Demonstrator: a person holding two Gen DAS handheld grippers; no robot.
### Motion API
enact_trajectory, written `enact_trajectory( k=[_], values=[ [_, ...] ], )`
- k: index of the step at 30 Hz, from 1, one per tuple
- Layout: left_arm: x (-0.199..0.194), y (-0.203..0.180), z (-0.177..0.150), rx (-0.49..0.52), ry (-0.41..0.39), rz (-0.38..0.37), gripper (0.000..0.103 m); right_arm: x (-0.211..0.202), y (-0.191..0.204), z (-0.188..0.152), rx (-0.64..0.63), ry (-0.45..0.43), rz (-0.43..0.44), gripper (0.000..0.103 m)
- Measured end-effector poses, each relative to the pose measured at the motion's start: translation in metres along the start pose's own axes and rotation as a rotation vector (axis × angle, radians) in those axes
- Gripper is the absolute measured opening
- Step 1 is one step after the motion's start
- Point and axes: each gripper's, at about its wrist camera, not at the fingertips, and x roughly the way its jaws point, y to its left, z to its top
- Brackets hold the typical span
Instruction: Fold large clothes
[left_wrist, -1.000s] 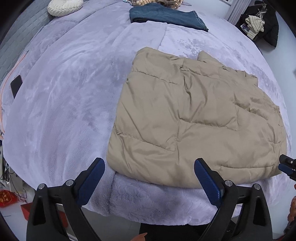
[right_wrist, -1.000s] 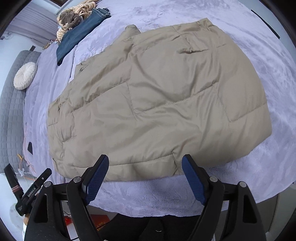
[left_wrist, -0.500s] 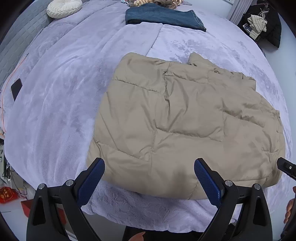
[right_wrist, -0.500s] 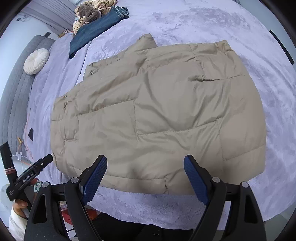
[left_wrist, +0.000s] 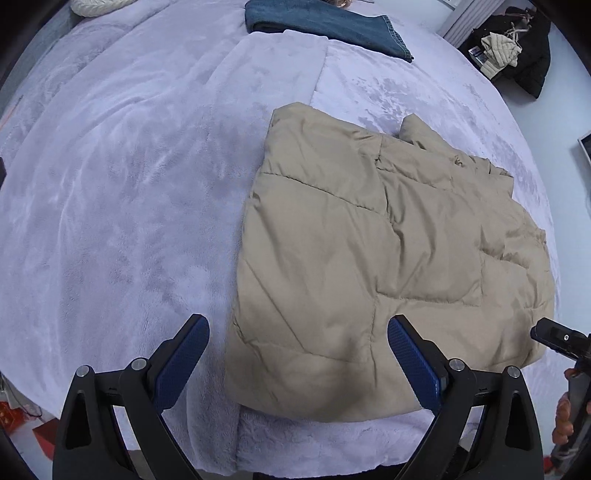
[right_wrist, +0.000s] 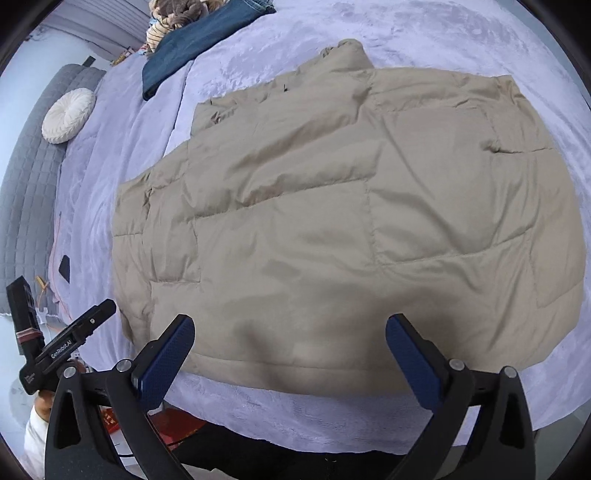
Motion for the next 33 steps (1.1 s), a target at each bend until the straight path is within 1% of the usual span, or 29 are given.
enact_trajectory(
  k=[4,6,7,9,11,14,16,19,20,23,26,28,29,31,32,33],
  values=[
    [0.014,0.029,0.018,0.015,0.019,-0.091,0.098,0.014,0.011,0.007,0.043,0.006,0.028,0.103],
    [0.023,0.046,0.028,0.010,0.029,-0.148,0.098,0.024,0.016,0.011,0.053,0.016,0.020,0.103],
    [0.029,0.055,0.033,-0.003,0.042,-0.192,0.098,0.028,0.017,0.013,0.056,0.023,0.013,0.103],
    [0.044,0.073,0.042,-0.050,0.084,-0.306,0.098,0.039,0.020,0.016,0.061,0.039,0.004,0.103],
    [0.058,0.078,0.048,-0.064,0.121,-0.398,0.098,0.047,0.021,0.019,0.058,0.055,-0.021,0.103],
    [0.078,0.068,0.058,-0.015,0.163,-0.477,0.098,0.057,0.021,0.020,0.044,0.068,-0.052,0.103],
    [0.090,0.056,0.063,0.033,0.193,-0.518,0.098,0.059,0.021,0.020,0.042,0.073,-0.062,0.103],
    [0.106,0.038,0.070,0.112,0.226,-0.520,0.098,0.061,0.018,0.020,0.044,0.076,-0.068,0.103],
    [0.111,0.035,0.074,0.125,0.234,-0.528,0.098,0.061,0.018,0.020,0.045,0.076,-0.070,0.103],
    [0.127,0.027,0.078,0.134,0.287,-0.594,0.098,0.063,0.016,0.020,0.047,0.075,-0.074,0.103],
    [0.134,0.014,0.077,0.190,0.336,-0.630,0.098,0.064,0.015,0.019,0.048,0.073,-0.083,0.103],
    [0.133,0.007,0.076,0.219,0.351,-0.641,0.097,0.064,0.016,0.018,0.051,0.072,-0.088,0.103],
    [0.131,0.005,0.077,0.225,0.351,-0.650,0.094,0.064,0.016,0.018,0.052,0.071,-0.088,0.103],
    [0.126,0.004,0.079,0.227,0.348,-0.648,0.052,0.065,0.020,0.018,0.056,0.072,-0.088,0.103],
    [0.123,0.003,0.080,0.229,0.349,-0.650,0.048,0.064,0.022,0.018,0.058,0.073,-0.086,0.103],
    [0.117,0.002,0.081,0.234,0.337,-0.646,0.041,0.062,0.023,0.019,0.059,0.074,-0.078,0.103]
  ],
)
